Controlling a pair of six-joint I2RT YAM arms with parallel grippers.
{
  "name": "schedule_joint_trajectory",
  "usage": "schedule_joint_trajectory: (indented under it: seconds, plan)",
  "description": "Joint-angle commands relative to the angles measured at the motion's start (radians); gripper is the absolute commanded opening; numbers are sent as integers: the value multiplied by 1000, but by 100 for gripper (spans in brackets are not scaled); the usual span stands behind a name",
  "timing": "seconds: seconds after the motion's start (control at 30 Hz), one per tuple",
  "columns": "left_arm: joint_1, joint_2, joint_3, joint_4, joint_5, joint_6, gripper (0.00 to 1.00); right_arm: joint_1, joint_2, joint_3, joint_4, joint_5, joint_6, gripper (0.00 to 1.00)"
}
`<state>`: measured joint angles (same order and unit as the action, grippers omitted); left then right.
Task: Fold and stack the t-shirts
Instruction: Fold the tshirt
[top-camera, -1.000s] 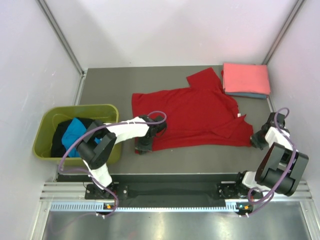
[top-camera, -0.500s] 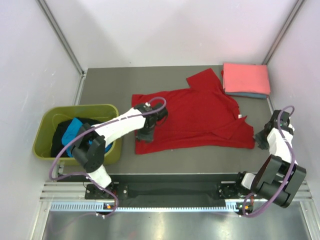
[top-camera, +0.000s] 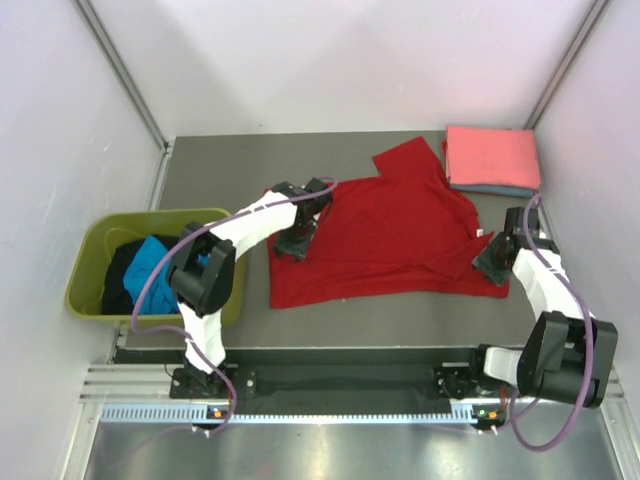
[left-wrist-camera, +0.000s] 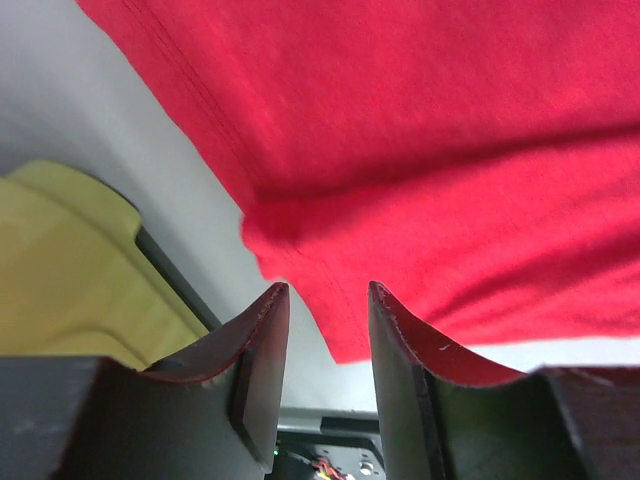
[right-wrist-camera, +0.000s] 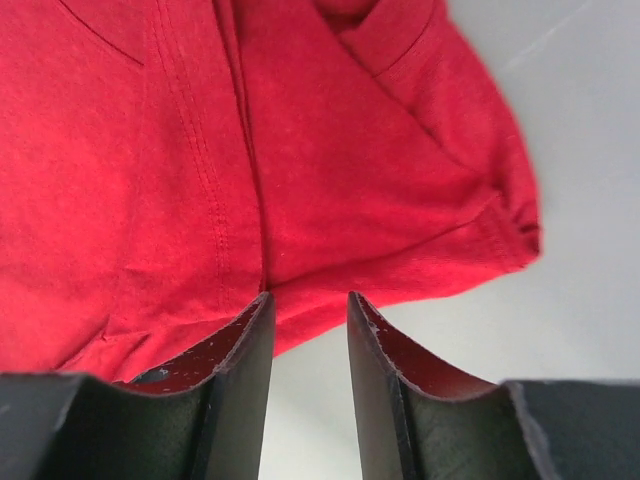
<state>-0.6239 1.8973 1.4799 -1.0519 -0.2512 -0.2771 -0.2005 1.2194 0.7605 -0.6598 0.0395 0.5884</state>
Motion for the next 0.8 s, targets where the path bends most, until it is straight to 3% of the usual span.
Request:
schedule_joint_trajectory:
  seconds: [0.0, 0.27, 0.77]
  plan:
    - [50, 25, 48, 27, 27, 72, 43, 42, 28, -24, 55, -32, 56, 36]
    - [52, 94, 17, 21, 53, 58, 46, 87, 132, -24, 129, -67, 112, 36]
    - [50, 172, 75, 3, -85, 23, 44, 144, 192, -23, 192, -44, 133, 36]
